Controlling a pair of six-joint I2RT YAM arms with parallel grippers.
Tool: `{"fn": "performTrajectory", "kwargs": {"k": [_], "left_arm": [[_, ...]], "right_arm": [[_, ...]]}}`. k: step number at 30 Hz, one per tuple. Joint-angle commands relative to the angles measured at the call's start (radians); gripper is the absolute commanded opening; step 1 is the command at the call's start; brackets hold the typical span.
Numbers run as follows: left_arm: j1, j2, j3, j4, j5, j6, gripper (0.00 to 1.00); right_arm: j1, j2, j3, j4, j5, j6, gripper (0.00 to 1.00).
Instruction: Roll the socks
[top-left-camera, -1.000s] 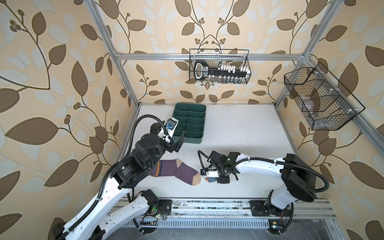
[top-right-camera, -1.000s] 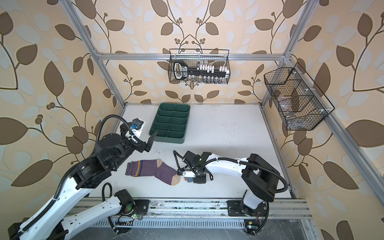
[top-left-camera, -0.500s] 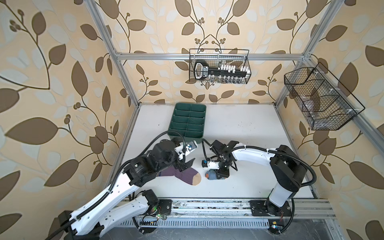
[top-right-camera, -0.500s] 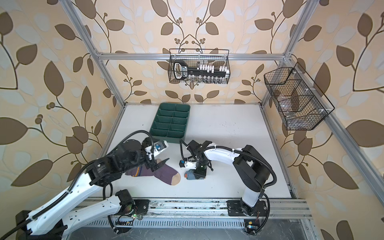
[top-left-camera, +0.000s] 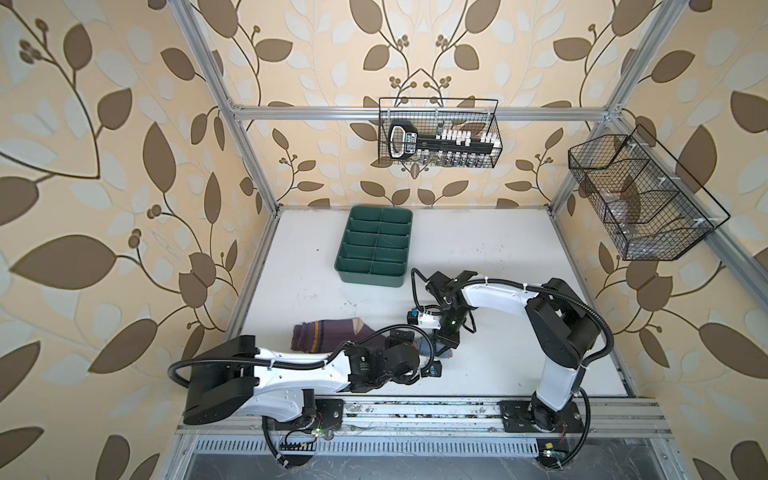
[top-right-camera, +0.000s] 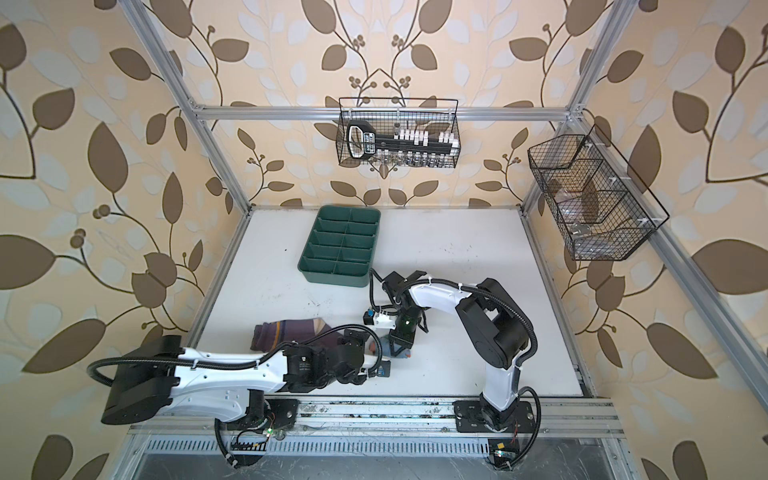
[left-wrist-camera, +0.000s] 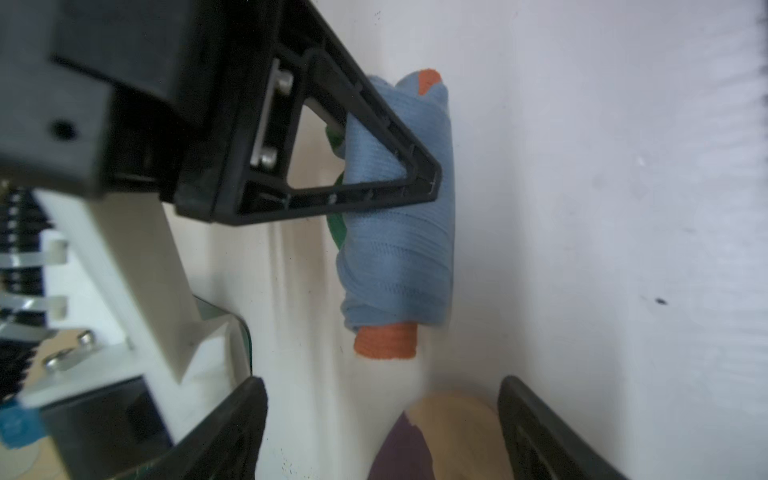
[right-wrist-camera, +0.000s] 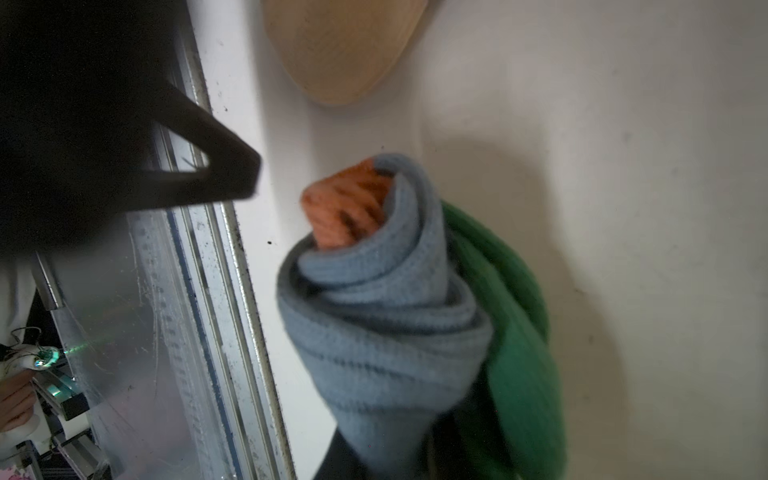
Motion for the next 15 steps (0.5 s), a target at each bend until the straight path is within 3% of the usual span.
{"fn": "performTrajectory", "kwargs": {"k": [1,4,10,13,15], "left_arm": [[-0.006,0.095,0.051,0.170,-0.049,-0.016,0.84],[-0.005,0.187,0.078,0.194,-0.044,-0.042,0.79],[-0.005,0.299,0.089,0.224,-0.070,-0.061,0.53],[-0.005,0.345,0.097,0.222,-0.075,-0.085,0.33],[-0.005,0.380,0.108,0.218,-0.094,-0.106,0.11]], "right_arm": [[-0.003,0.134,-0.067,0.065,0.191,-0.036,0.10],[-0.009,0.136,-0.069,0.070,0.183,-0.040,0.10],[-0.009,0.129,-0.068,0.073,0.166,-0.044,0.11],[-0.008,0.113,-0.067,0.082,0.146,-0.045,0.12],[-0.008,0.096,-0.072,0.092,0.141,-0.041,0.13]]}}
